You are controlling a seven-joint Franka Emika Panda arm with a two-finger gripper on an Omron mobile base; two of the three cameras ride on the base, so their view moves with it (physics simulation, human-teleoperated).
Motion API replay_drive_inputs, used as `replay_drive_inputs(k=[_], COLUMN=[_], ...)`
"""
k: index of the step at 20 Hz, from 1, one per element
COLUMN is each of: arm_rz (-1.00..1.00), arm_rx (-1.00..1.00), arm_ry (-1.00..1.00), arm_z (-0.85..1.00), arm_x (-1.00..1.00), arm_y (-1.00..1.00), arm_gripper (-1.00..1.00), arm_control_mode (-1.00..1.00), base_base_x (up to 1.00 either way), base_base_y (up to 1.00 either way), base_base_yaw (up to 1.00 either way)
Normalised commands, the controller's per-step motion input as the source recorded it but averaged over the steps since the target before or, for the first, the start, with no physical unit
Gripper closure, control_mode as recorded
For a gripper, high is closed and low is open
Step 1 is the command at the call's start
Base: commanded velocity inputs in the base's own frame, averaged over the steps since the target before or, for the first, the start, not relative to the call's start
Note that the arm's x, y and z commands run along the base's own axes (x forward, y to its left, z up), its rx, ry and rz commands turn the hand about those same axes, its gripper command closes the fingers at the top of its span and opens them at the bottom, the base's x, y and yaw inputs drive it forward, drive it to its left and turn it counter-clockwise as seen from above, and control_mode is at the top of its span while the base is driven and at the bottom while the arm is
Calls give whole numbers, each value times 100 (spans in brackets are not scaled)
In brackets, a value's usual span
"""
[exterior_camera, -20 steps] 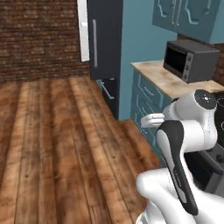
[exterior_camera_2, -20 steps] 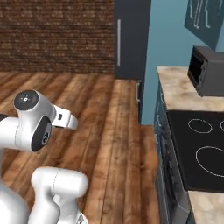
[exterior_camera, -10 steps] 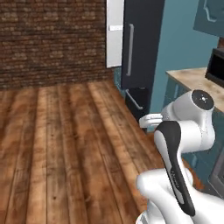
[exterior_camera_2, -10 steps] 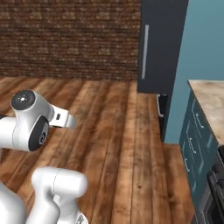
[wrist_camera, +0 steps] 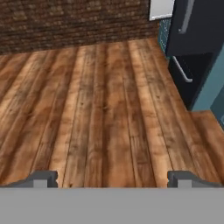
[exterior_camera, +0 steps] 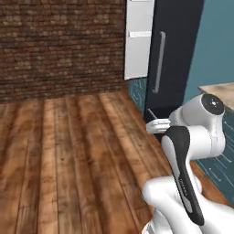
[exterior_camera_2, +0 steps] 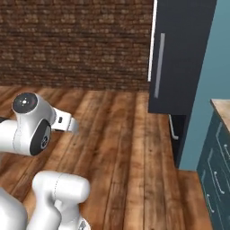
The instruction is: Take a sugar cube from the saucer and place it inside the coffee. Then, grab milk from the fridge and place it next to the coffee on the counter to sweeten the coffee.
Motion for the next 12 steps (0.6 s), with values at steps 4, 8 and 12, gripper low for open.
replay_drive_inputs(k=[4, 8, 12], arm_rz=[0, 0, 0], arm_rx=[0, 0, 0], arm_ry=[0, 0, 0], arm_z=[0, 0, 0], arm_x=[0, 0, 0], arm_y=[0, 0, 0], arm_gripper=[-100, -100, -100], arm_control_mode=[100, 100, 100], base_base_x=[100, 100, 100], base_base_y=[74, 85, 77], base_base_yaw=[0, -1, -12])
